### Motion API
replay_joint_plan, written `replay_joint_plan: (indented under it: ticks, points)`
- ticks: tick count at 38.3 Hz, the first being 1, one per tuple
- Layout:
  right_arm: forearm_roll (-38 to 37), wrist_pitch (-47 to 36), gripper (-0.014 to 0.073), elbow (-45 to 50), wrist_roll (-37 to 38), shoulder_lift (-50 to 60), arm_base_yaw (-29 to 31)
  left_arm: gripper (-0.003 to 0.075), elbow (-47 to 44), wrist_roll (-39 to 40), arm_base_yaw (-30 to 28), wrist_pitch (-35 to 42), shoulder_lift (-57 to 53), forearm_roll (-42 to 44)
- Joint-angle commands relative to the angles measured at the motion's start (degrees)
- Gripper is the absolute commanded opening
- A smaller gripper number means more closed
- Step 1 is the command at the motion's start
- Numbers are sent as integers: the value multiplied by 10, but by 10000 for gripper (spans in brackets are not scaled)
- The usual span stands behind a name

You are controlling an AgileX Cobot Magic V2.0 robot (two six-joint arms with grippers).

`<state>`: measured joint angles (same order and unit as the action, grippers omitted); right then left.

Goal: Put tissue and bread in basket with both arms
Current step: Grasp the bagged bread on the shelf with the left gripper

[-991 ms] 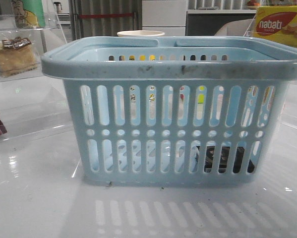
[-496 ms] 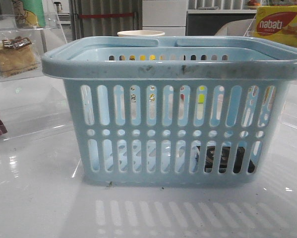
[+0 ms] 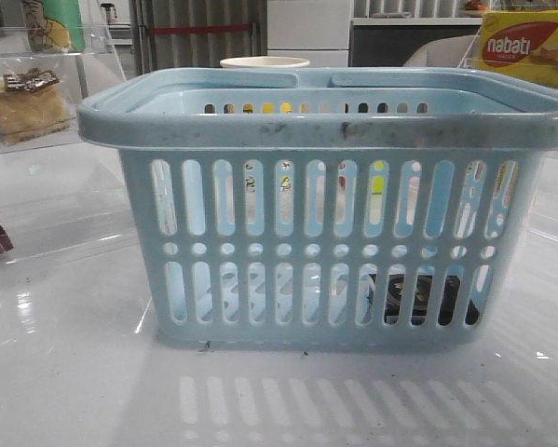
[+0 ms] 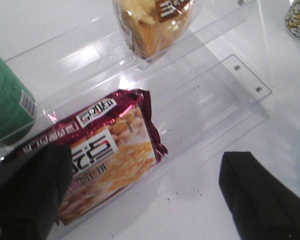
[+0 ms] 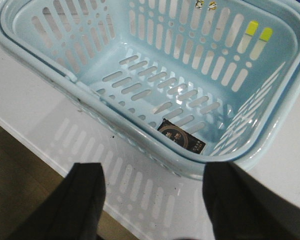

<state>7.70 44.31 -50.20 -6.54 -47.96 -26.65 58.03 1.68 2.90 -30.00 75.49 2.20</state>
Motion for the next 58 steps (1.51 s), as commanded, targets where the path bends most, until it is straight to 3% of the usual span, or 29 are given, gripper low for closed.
replay_joint_plan:
  ticks: [1, 20, 35, 39, 45, 58]
  points:
    - [-4, -36, 528, -16, -4, 1, -1, 644, 63, 2, -4, 33, 36, -1]
    - [-4, -36, 528, -16, -4, 1, -1, 644, 258, 11, -7, 42, 218, -22]
    - [-4, -36, 528, -16, -4, 1, -1, 640, 297, 18, -16, 127, 292, -62]
    - [-4, -36, 528, -16, -4, 1, -1, 571, 297, 18, -16, 126, 295, -63]
    - [-4, -36, 528, -16, -4, 1, -1, 379, 297, 18, -16, 116, 297, -63]
    - [-4, -36, 528, -16, -4, 1, -1, 115, 297, 17, -16, 61, 269, -63]
